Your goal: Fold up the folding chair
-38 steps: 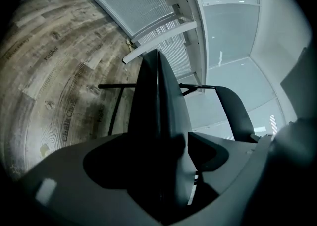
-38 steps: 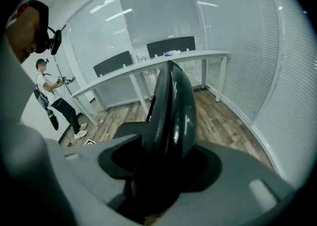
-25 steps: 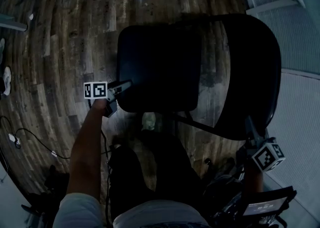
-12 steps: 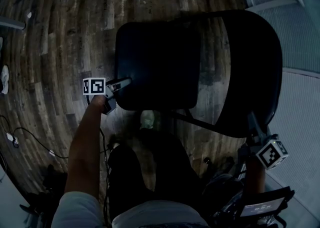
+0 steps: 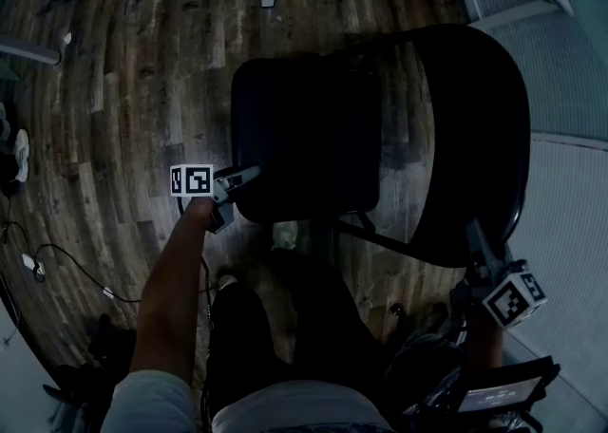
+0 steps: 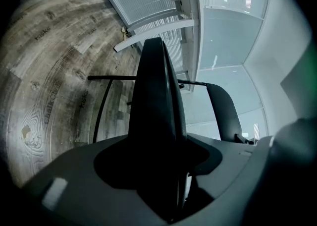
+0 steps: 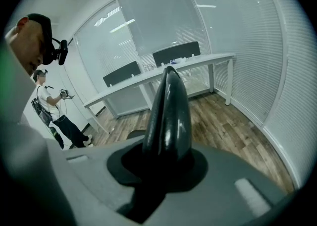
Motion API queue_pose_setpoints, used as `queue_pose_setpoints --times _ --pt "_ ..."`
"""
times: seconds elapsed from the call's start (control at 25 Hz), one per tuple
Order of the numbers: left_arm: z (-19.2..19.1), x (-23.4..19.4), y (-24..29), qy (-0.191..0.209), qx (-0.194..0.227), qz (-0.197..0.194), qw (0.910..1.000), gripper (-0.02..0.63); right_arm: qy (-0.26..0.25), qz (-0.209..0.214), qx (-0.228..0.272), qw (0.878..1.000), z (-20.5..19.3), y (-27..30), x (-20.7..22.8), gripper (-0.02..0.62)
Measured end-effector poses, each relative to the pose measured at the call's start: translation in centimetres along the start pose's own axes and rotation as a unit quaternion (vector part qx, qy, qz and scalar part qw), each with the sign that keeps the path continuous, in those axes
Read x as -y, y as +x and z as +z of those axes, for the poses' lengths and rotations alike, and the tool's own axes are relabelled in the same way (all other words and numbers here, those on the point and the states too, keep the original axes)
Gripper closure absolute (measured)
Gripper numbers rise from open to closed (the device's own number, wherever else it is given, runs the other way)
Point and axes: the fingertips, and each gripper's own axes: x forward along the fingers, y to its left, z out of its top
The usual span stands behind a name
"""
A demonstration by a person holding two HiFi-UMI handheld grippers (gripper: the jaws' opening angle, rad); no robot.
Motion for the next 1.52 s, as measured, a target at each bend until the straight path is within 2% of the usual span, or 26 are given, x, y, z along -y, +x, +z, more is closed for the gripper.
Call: queue_pose_setpoints --times 0.2,0.48,0.64,0.96,1.52 --pt "-0.4 3.2 -0.2 0.003 0.003 0.015 0.9999 0.354 -0.036 0.0 -0.01 0.999 1.2 -1.0 -2.1 0.526" --pt "-1.5 7.6 -0.2 0.007 0.004 0.047 0.9989 0.374 -0.059 -0.002 -0.014 0.998 2.2 -2.2 -4.7 0.526" --pt "-2.1 10.6 -0.3 0.005 0.005 0.053 0.9986 0.382 -0.055 -0.001 -0.009 0.998 3.2 -3.3 -5.8 0.526" --pt "-3.1 14.5 0.5 0.002 0.001 0.07 0.9975 0.397 -0.1 0.005 -0.013 0.995 3.6 -4.0 -7.7 0.528" --pt "-4.0 22.0 3.5 0.003 -0.014 0.079 0.9968 0.422 -0.138 -0.001 -0.016 0.99 4.4 -5.4 -9.5 0.525"
